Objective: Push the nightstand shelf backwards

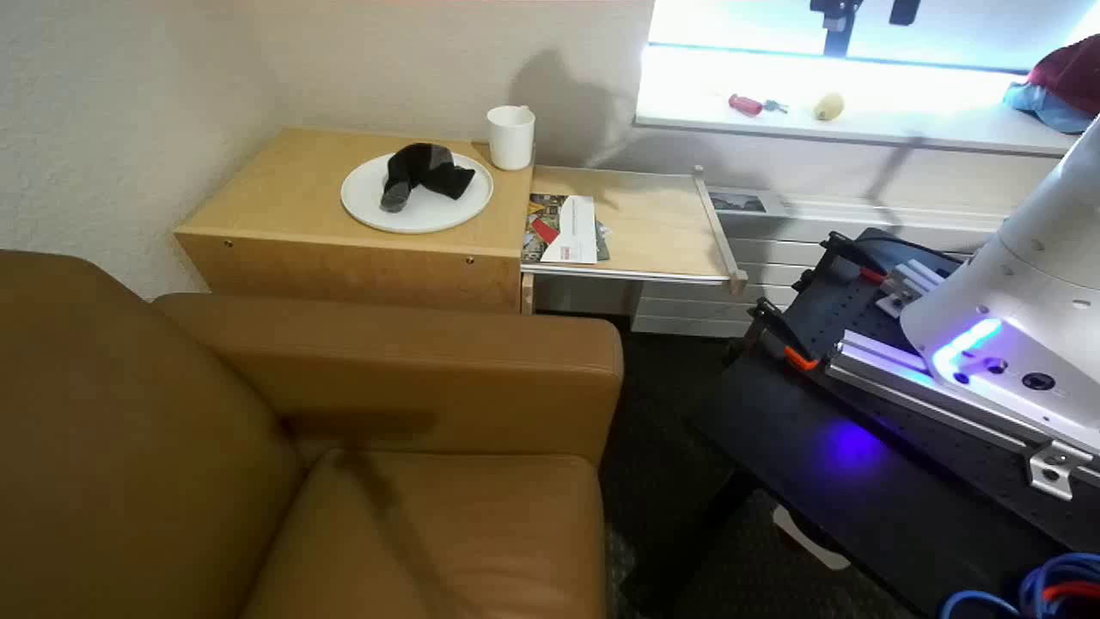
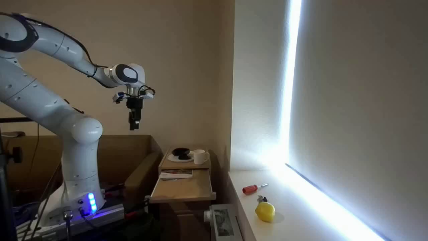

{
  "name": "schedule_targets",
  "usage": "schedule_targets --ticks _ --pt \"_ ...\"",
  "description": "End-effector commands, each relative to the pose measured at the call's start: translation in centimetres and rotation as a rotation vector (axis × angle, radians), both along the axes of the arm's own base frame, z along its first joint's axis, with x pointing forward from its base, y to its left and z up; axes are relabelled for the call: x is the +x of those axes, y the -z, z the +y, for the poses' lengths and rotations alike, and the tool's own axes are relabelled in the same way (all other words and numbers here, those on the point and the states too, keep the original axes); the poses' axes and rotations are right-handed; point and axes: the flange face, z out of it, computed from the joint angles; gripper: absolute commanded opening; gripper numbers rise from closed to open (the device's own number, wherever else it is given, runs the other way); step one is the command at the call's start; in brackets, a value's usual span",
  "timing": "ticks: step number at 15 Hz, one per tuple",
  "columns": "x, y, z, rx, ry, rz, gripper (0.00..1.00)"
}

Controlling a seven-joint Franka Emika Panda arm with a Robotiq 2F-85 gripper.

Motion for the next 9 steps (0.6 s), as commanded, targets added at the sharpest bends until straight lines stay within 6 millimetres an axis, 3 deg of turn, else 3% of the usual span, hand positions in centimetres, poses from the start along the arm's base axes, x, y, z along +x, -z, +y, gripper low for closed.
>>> schedule_targets --ticks 1,2,3,4,9 --pt "0.0 0.0 0.0 0.0 0.0 0.0 1.0" --pt "0.0 0.0 0.0 0.0 0.0 0.0 1.0" --pt "0.8 1.2 -1.3 -0.021 0.054 0.007 1.0" --pt "2.8 3.1 -3.8 -0.048 0.149 -0.016 1.0" --pt "4.8 10.3 -12.0 0.034 0.43 0.008 1.0"
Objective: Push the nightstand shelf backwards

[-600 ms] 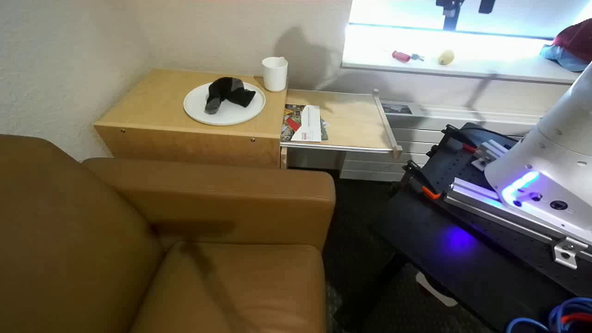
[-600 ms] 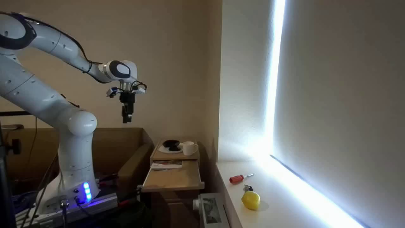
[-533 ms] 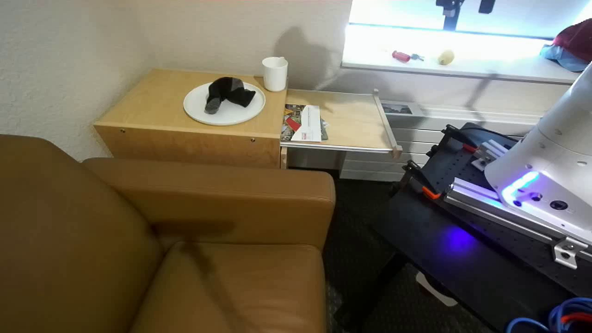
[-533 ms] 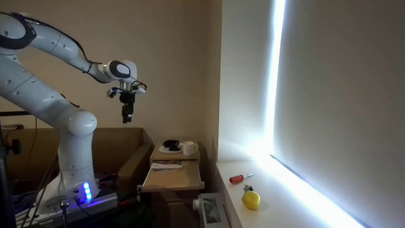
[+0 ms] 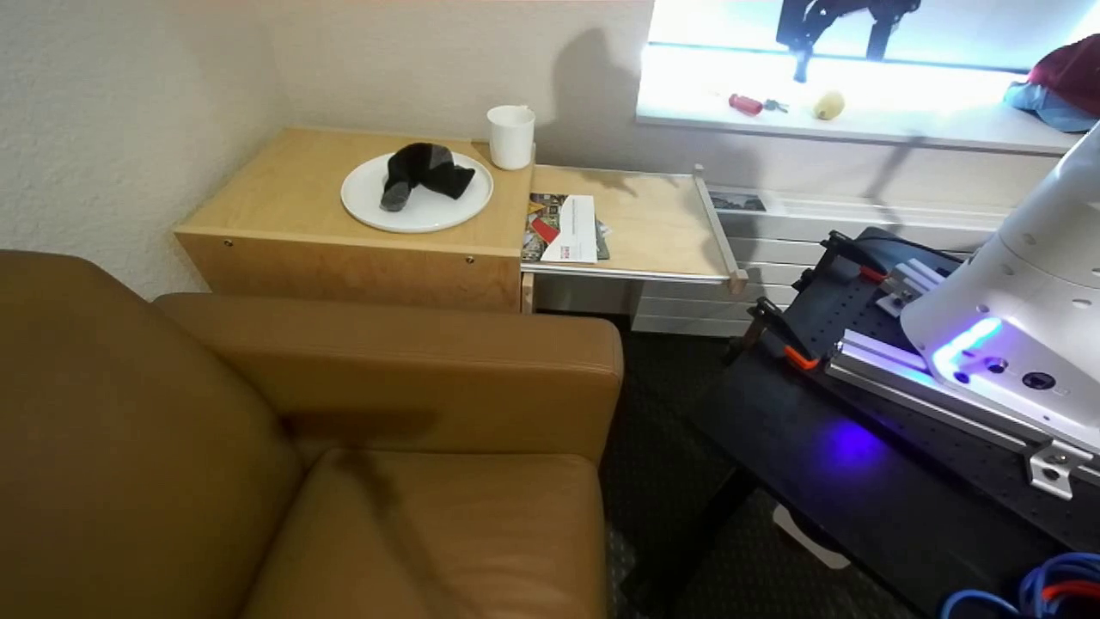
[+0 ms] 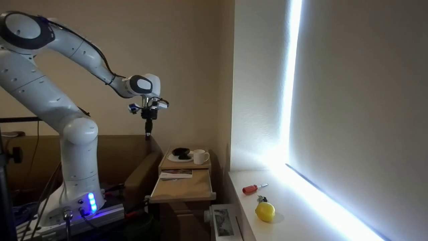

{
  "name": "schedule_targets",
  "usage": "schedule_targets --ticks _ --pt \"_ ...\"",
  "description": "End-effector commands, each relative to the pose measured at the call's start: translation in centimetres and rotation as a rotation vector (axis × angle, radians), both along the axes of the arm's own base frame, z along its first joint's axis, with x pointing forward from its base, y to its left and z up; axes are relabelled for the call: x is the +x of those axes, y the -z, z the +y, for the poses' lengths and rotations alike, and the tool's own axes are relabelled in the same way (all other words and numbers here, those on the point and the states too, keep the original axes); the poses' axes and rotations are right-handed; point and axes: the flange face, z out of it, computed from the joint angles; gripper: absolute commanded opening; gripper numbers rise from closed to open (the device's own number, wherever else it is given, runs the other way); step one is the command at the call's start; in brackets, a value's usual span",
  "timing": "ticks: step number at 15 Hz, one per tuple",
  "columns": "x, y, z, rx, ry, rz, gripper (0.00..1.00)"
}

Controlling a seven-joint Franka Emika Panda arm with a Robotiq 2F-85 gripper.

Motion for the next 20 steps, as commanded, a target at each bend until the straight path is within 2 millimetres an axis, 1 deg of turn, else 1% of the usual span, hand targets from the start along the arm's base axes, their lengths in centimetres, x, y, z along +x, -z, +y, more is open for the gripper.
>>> schedule_targets --ticks 1,3,4,5,6,7,8,10,11,12,15,17,18,19,20 --pt "1.5 6.7 -5.9 0.077 0.198 0.016 1.0" --pt "2.2 10.5 -8.7 0.122 0.306 0.007 1.0" --pt "2.8 12.1 -9.9 0.139 0.359 0.001 1.0" --pt "3.5 12.5 -10.9 0.169 0.404 0.01 1.0" --pt "3.8 12.0 -11.1 0.239 0.421 0.015 1.0" --pt "2.4 11.6 -10.1 0.174 0.374 0.008 1.0" --pt "2.8 12.3 -10.7 0.206 0.402 0.019 1.0" --pt "3.5 12.4 -11.2 0.22 0.421 0.018 1.0" --pt "3.9 13.0 -11.9 0.13 0.43 -0.015 1.0" --pt "4.2 13.9 -13.1 0.079 0.452 -0.032 1.0" --pt "4.9 17.9 -18.3 -0.068 0.542 -0.09 1.0" --pt "5.4 20.2 -21.3 -0.145 0.581 -0.112 1.0" --pt "5.9 21.0 -22.7 -0.178 0.599 -0.116 1.0" --pt "6.4 22.4 -23.3 -0.185 0.617 -0.116 1.0" --pt "6.8 22.9 -23.9 -0.185 0.636 -0.102 1.0"
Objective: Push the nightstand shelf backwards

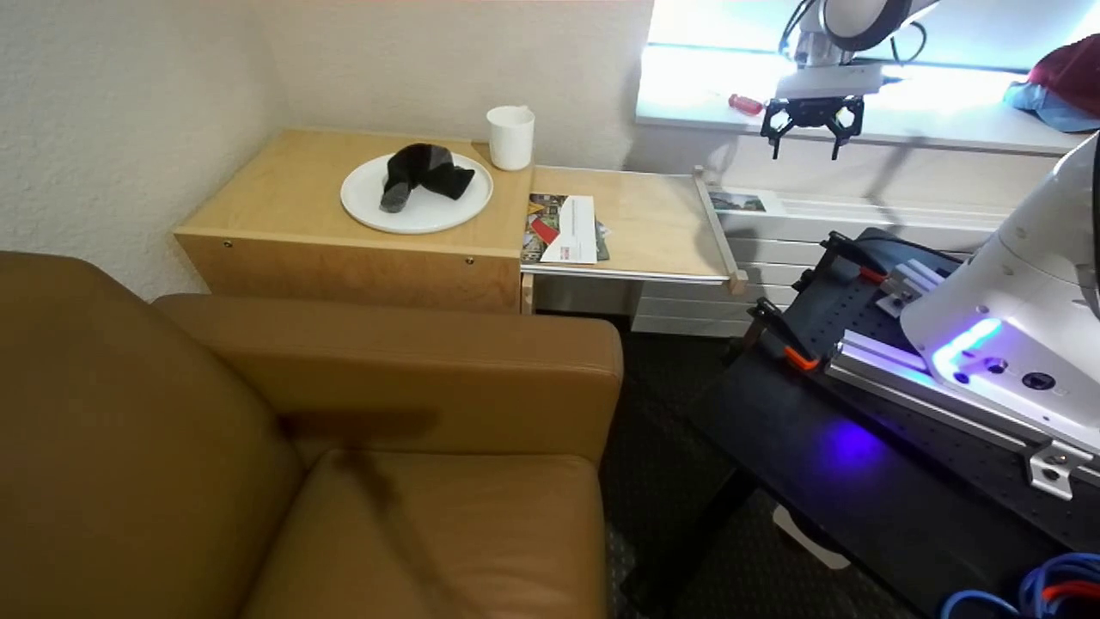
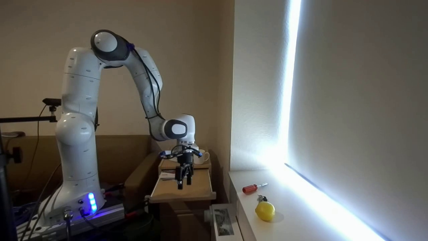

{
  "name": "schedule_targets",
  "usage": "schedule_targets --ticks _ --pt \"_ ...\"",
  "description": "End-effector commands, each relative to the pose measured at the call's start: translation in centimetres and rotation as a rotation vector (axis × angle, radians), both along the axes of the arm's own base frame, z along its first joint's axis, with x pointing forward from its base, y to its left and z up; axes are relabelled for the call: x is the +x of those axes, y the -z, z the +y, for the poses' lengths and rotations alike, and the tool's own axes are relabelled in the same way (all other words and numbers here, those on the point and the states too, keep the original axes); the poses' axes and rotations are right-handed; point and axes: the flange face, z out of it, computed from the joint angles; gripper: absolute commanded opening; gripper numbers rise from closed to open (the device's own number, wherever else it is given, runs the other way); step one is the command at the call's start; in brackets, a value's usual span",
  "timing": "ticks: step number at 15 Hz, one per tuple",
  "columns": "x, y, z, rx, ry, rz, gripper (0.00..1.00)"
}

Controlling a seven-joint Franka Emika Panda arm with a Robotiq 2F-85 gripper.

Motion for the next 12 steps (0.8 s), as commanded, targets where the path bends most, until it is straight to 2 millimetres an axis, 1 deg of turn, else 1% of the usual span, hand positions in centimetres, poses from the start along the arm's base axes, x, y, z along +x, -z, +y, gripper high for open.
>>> schedule_targets --ticks 1,2,3,5,6,7,8,10,11,12 --pt "2.9 4.5 -1.9 0.009 0.048 0.039 1.0" --pt "3.5 5.5 -1.6 0.049 0.078 0.058 1.0" --pt "4.3 6.8 -0.6 0.099 0.107 0.075 1.0" --pt "5.9 7.6 0.3 0.157 0.158 0.079 1.0" --pt "4.2 6.7 -0.2 0.114 0.138 0.057 1.0" --pt "4.9 7.2 0.3 0.121 0.14 0.06 1.0" --pt "5.0 7.4 0.4 0.114 0.135 0.064 1.0" --pt "4.8 7.2 0.1 0.107 0.139 0.065 1.0" --pt "4.8 8.3 -0.1 0.068 0.142 0.098 1.0" --pt "4.8 9.1 -0.2 0.077 0.122 0.126 1.0"
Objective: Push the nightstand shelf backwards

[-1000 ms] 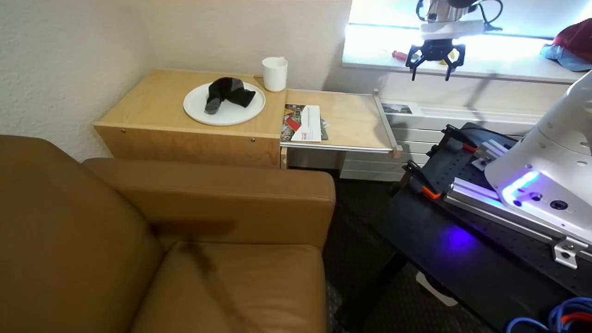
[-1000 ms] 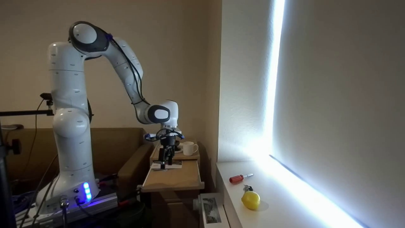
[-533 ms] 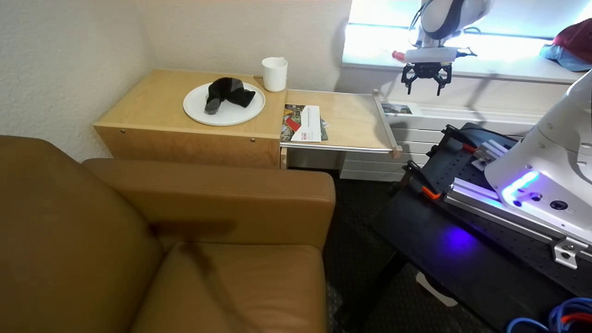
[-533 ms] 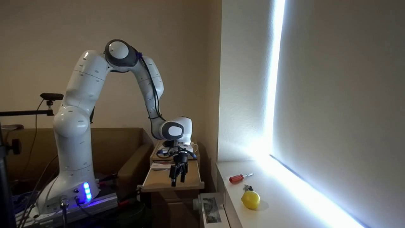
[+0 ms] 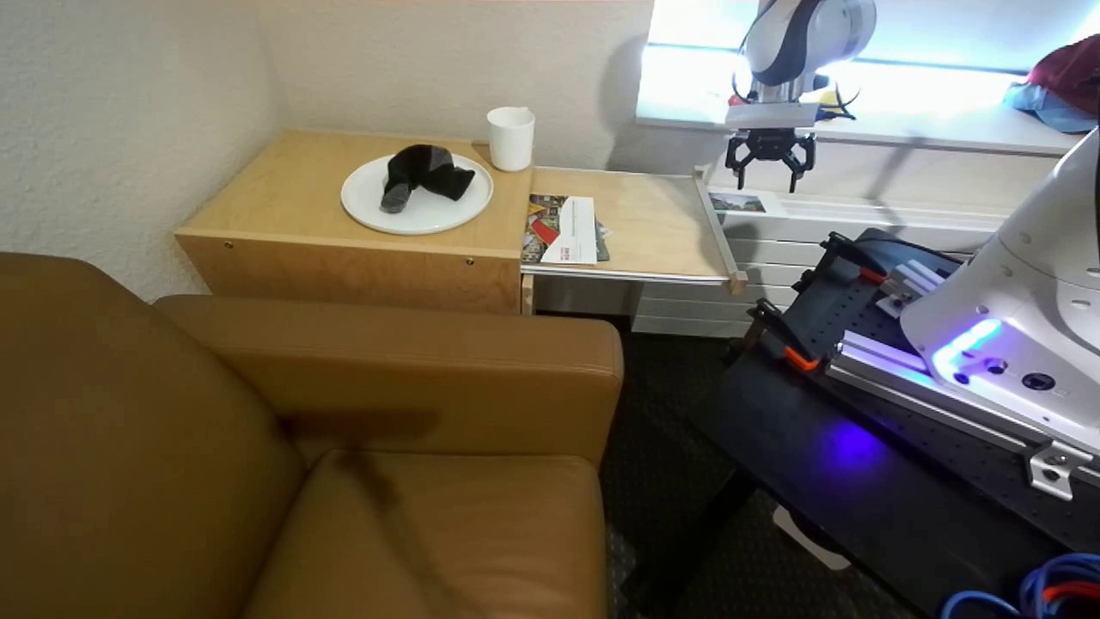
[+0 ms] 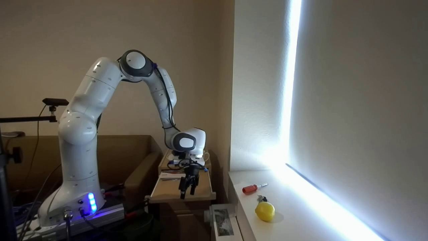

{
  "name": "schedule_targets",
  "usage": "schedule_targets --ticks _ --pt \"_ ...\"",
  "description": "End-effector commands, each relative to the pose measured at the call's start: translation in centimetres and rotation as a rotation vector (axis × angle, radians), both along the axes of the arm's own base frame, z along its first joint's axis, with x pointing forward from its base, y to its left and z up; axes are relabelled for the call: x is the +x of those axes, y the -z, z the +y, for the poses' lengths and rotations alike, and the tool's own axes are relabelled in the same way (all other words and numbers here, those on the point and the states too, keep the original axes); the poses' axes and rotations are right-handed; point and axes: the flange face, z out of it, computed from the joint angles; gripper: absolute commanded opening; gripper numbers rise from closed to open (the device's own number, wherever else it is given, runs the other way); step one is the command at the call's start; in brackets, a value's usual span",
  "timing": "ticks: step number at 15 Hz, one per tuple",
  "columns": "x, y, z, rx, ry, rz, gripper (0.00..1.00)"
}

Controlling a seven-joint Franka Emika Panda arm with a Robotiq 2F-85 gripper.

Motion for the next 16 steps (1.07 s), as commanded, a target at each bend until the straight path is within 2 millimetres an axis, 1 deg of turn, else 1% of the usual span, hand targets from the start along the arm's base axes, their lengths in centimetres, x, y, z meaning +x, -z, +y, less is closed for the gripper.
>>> schedule_targets --ticks 1,3,4,5,6,8,10,13,14,16 --pt "0.1 3.0 0.2 0.013 -0.057 0.049 1.0" --pt "0.4 5.0 0.8 0.021 -0.075 0.034 1.0" --pt "0.4 5.7 1.1 0.022 -0.077 0.032 1.0" --pt "0.8 6.5 1.2 -0.007 -0.07 0.022 1.0" --pt "0.1 4.8 1.2 0.008 -0.058 0.037 1.0" --pt "0.4 6.3 1.4 -0.002 -0.068 0.035 1.0" --pt "0.7 6.9 1.2 -0.013 -0.049 0.051 1.0" --pt "1.7 8.3 1.3 0.066 0.028 0.076 1.0" --pt "2.0 8.3 1.6 0.088 0.033 0.075 1.0" --pt "3.2 7.7 2.4 0.13 -0.002 0.008 1.0"
